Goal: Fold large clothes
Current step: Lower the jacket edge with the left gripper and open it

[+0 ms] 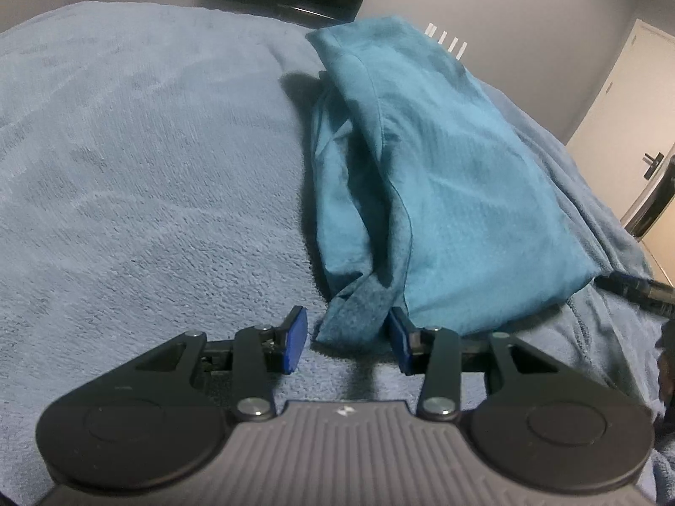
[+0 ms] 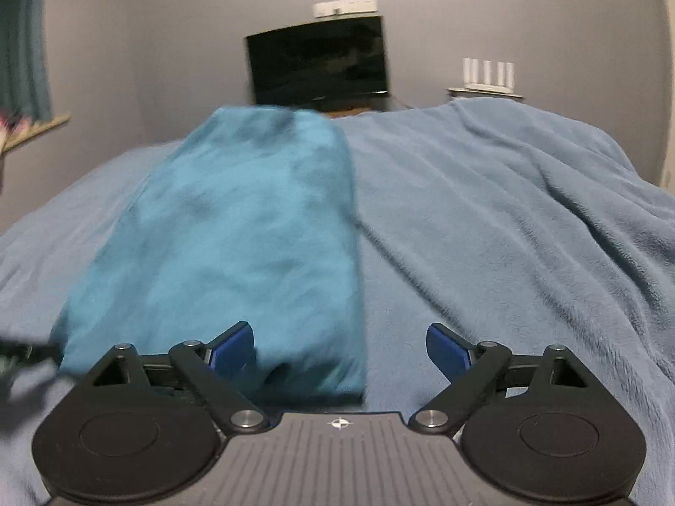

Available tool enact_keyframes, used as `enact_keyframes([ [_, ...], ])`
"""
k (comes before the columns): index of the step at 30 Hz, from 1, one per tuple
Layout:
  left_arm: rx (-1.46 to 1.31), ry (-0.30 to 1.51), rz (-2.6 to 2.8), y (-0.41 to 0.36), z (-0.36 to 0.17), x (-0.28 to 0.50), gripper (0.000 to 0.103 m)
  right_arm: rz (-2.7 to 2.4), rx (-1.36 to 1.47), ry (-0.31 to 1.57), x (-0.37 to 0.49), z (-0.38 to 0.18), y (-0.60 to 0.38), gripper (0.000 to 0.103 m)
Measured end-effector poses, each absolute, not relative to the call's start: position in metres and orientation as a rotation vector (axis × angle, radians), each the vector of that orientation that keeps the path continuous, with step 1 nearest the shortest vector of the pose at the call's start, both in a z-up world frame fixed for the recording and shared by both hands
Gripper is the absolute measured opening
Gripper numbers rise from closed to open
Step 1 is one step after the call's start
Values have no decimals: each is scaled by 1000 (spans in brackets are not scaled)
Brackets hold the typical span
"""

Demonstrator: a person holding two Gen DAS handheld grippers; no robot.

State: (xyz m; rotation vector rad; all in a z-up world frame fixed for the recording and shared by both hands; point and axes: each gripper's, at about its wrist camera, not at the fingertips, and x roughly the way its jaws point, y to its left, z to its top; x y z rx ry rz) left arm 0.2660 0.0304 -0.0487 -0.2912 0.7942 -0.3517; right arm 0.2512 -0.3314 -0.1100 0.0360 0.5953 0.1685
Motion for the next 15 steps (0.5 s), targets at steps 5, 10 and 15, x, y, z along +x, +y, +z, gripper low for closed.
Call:
enact_keyframes([
  [5,-284,793,-350,28,-49,269,41,148,-59,635,266,-126,-312,87],
  [10,-282,795,-354,28,-52,271,41,54,26,627,287,-142,-320,84],
  [15,-294,787,-330,30,-49,262,41,104,49,665,265,-129,-322,82],
])
